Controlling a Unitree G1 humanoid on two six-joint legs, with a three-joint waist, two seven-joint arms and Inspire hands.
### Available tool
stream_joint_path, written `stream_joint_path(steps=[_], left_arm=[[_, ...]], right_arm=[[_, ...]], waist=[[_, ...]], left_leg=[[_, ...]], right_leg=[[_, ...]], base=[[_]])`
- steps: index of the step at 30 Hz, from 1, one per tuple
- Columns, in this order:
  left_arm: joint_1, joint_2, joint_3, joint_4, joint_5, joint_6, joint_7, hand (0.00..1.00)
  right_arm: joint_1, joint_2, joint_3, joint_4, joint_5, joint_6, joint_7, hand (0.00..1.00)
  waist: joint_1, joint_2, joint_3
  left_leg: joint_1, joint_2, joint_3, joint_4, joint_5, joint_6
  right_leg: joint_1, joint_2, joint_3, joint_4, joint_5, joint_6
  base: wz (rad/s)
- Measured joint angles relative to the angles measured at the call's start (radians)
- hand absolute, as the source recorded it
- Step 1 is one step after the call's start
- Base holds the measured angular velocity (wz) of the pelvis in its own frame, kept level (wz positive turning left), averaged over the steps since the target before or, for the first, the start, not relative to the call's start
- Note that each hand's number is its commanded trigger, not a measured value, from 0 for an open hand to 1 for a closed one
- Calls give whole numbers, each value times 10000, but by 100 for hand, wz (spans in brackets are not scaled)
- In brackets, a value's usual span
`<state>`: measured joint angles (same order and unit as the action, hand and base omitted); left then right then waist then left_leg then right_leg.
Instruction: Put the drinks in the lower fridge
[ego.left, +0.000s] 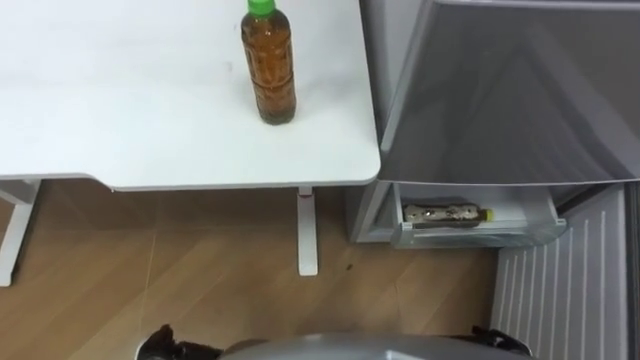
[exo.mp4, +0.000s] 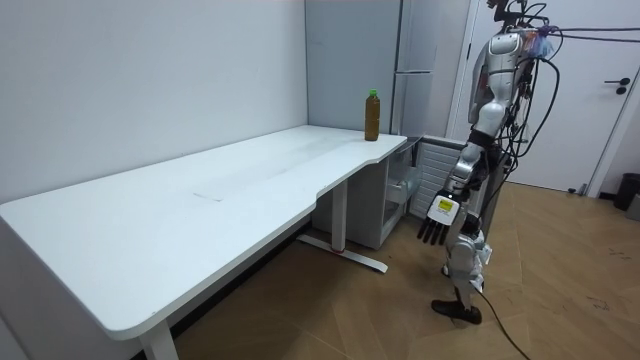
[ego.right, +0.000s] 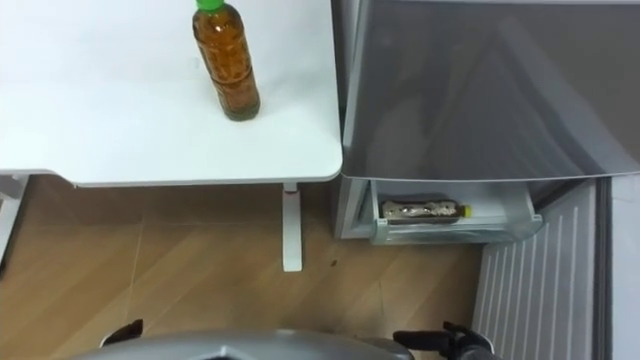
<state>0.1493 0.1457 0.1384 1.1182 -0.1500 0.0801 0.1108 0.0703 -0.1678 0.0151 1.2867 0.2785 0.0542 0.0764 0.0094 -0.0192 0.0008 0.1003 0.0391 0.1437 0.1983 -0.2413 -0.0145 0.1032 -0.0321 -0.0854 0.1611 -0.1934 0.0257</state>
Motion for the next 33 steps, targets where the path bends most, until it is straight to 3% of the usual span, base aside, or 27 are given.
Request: stream_joint_path(steps=[6,9,20,25,28,33], left_arm=[[22,-43,1106,-980,-1660,-253,1278,0],[0,-54,1347,-1804,-1948,-580,2032,0],[359,-74,1330,-4013,-2118,-1360,4783,0],[395,-63,1390,-5690,-2085,-1960,6044,0],[408,-32,1462,-6432,-2070,-2326,6464,0],[410,6,1457,-6910,-2066,-2439,6666,0]], right_arm=[[187,2,-105,-162,-46,-123,-102,0],[289,1,-128,-208,-56,-132,-122,0],[513,23,-153,-505,-89,-160,-125,0],[557,28,-196,-515,-159,-385,-229,0],[730,37,-373,-805,-388,-505,-218,0],[712,37,-380,-871,-662,-541,-179,0]], waist=[[53,82,0],[220,80,-1],[257,23,-17],[279,39,-32],[285,63,-47],[269,43,-65]], left_leg=[[124,2,-20,-9,-1,-1],[180,-1,-76,-25,-3,-4],[334,-12,-94,-127,-2,-4],[352,-12,-149,-178,0,-7],[467,-12,-146,-182,1,-7],[512,-16,-146,-176,1,-7]], right_leg=[[103,5,-20,-23,7,-10],[199,8,-58,-29,7,-10],[309,11,-61,-73,14,-15],[355,17,-126,-86,15,-16],[418,17,-129,-88,15,-15],[427,25,-55,-82,18,-19]], base=[[1],[3],[0],[3],[-1],[-5]])
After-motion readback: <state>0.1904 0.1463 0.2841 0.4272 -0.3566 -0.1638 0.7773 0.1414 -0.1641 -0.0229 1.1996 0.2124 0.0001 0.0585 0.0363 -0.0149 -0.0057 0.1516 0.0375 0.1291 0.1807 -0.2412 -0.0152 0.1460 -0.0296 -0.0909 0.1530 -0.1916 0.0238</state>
